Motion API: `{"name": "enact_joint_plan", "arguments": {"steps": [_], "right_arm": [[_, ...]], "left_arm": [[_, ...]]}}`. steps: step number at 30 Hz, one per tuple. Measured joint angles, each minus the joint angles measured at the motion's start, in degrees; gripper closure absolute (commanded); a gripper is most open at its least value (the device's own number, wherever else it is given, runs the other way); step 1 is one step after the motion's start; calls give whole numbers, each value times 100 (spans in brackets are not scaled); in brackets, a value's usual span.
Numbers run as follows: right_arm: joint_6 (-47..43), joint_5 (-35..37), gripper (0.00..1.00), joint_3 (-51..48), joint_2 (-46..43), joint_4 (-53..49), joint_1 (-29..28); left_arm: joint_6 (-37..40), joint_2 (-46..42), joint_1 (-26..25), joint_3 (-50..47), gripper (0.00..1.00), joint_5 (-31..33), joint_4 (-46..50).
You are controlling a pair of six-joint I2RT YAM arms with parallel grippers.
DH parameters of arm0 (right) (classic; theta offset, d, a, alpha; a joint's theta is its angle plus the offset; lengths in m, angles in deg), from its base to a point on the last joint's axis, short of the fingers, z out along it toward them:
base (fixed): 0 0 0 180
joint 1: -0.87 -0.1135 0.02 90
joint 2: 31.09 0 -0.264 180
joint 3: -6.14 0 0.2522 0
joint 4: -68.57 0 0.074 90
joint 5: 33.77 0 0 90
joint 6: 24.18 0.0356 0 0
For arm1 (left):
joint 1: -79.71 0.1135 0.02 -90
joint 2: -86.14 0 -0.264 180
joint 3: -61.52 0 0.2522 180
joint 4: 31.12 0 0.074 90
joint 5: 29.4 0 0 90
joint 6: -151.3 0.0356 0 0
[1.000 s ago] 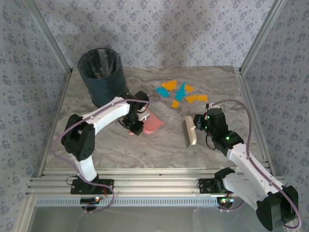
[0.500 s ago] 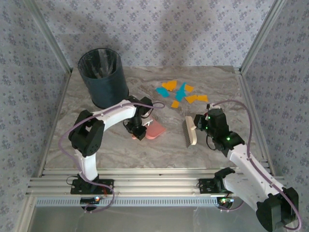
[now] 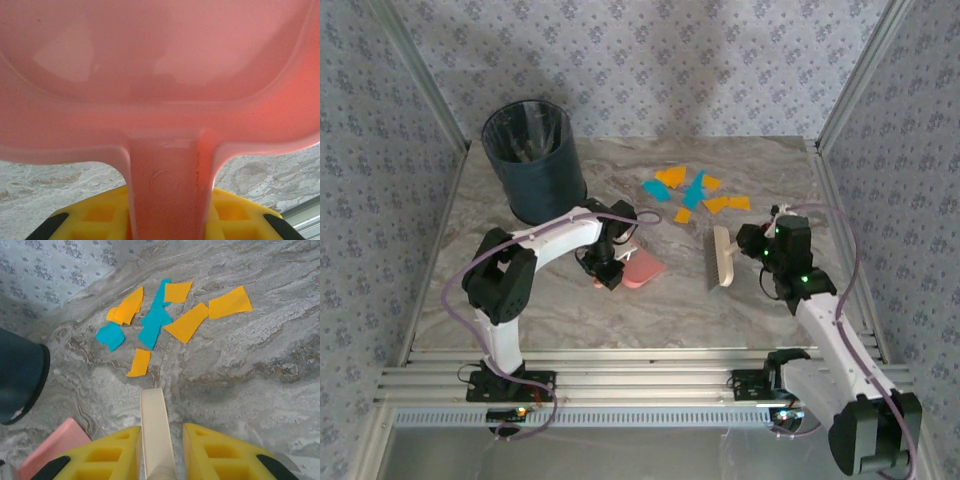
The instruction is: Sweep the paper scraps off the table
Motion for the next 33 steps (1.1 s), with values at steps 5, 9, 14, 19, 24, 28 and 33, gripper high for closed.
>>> {"name": "enact_joint_plan", "arguments": {"steps": [5,9,14,19,24,28,33], "right_arm": [[109,-393,100,466,789,487,304],[181,-573,100,953,1462,887,367],[337,-726,100,1598,2378,1388,378],[553,-723,100,2365,3338,1644,348],[844,-691,100,3235,4321,1790,238],[1071,-636,100,4026,5093,1810,94],[1364,-560,100,5040,6017,1725,-66]], "left_arm": [[0,0,-4,-20,100,0,0],[-2,0,-31,-20,100,2,0],[-2,0,-31,-20,100,2,0],[-2,0,-31,-20,100,7,0],[0,-2,-31,-44,100,28,-2],[4,-4,-31,-157,100,28,-17],[39,-87,-31,-289,100,28,-94]]}}
